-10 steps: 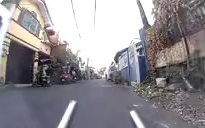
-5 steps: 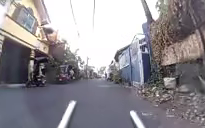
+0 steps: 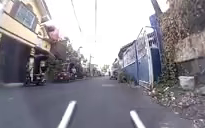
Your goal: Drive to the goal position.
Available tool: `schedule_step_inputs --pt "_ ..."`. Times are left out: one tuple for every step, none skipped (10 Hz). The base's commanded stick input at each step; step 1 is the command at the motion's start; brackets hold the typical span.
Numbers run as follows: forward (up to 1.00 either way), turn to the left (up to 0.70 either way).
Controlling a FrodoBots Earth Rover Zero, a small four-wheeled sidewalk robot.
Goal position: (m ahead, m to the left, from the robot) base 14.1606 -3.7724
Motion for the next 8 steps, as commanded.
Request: schedule_step_inputs --pt "1.00 0.00" --pt "1.00 0.00" --pt "1.00 0.00" --pt "1.00 0.00" --pt "1.00 0.00" --pt "1.00 0.00" --pt "1.00 0.00" --pt "1.00 0.00"
